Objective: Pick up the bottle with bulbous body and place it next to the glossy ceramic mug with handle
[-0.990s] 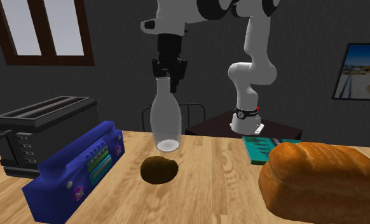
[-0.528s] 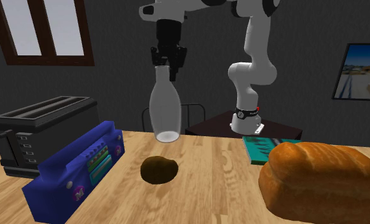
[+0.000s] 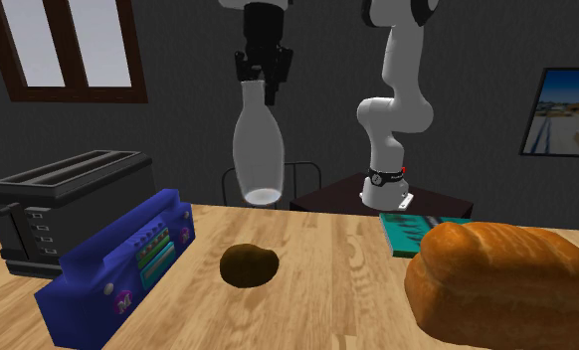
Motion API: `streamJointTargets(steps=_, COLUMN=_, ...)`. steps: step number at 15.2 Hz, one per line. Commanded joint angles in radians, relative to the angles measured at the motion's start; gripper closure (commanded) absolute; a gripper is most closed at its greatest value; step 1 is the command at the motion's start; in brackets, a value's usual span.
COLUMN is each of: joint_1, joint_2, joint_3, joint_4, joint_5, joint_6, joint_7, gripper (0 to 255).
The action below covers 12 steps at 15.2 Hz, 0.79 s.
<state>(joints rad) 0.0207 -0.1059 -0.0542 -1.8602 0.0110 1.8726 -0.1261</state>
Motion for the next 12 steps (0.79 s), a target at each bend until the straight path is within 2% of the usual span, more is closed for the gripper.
streamJointTargets(steps=1, joint_1=-0.001, joint_2=-0.001, joint_3=-0.001, joint_4=0.025, joint_5=0.000, joint_6=-0.026, joint_7=-0.001, gripper=255)
streamJointTargets(steps=12, joint_1=-0.001, joint_2=0.023, joint_3=-0.001, joint_4=0.201, joint_5=0.001, joint_6=-0.178, joint_7=0.000, gripper=255)
